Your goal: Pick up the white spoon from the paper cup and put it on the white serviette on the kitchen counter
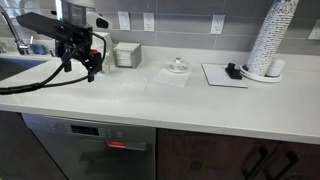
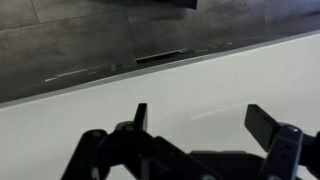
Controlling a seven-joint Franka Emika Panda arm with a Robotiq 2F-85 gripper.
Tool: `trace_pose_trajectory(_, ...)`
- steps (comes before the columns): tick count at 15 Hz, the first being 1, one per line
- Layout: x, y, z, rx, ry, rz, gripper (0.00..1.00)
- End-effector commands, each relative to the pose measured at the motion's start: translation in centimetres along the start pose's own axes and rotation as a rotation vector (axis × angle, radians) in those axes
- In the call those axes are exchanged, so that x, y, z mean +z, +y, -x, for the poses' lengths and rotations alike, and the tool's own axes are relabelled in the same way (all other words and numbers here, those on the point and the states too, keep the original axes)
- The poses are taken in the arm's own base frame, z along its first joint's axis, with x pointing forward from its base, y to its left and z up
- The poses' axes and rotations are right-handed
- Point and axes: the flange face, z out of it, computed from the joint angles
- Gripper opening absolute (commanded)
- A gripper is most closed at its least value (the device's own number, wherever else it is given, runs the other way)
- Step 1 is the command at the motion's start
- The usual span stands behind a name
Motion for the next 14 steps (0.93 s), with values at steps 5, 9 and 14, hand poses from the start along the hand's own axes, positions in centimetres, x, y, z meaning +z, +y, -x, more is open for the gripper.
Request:
trace_pose_trajectory(5, 0.0, 0.0, 0.0, 0.000, -0.001, 0.000, 1.00)
trace_pose_trajectory(9, 0.0, 0.0, 0.0, 0.000, -0.001, 0.000, 1.00)
trace_pose_trajectory(14, -4.1, -4.3, -3.9, -0.233, 0.053, 0.055, 1.00)
